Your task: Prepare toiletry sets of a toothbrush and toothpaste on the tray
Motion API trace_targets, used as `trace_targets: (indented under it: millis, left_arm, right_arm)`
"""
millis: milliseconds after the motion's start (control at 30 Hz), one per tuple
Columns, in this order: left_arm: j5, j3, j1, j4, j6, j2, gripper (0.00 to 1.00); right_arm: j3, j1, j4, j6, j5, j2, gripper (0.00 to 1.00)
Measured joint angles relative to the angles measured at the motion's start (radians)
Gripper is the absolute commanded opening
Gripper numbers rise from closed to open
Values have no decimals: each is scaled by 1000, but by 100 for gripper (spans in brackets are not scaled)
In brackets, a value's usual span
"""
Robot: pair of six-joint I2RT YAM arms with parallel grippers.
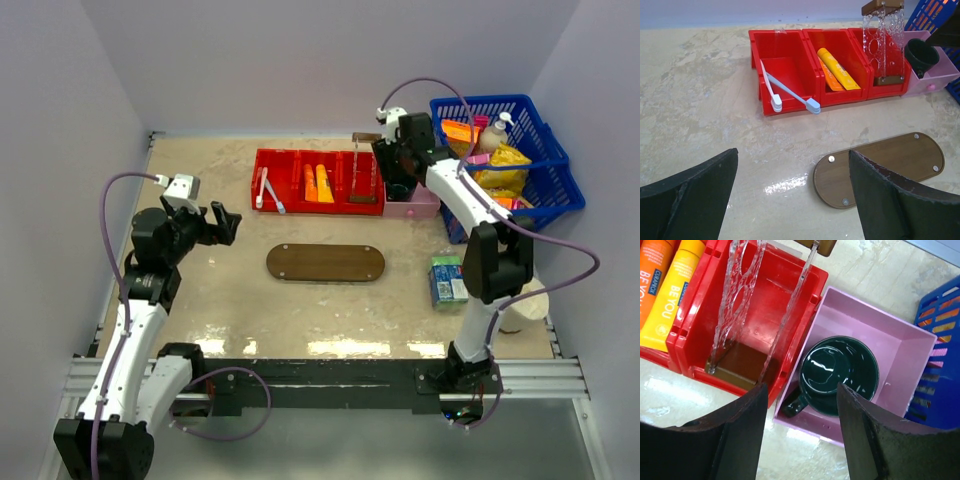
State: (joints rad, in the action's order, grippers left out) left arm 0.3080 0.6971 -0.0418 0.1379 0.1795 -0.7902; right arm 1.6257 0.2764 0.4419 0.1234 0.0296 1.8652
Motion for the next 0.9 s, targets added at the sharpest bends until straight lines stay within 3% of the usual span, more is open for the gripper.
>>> trace_targets:
  millis: [400,600,900]
  left_arm:
    - [6,0,0,2,0,-18,95]
    - [6,0,0,3,0,-27,95]
    - [6,0,0,6,0,-28,95]
  right_arm:
    - [65,-16,36,95,-20,147,56]
    - [64,-25,36,106,-20,157,48]
    - [63,-42,37,108,-21,157,45]
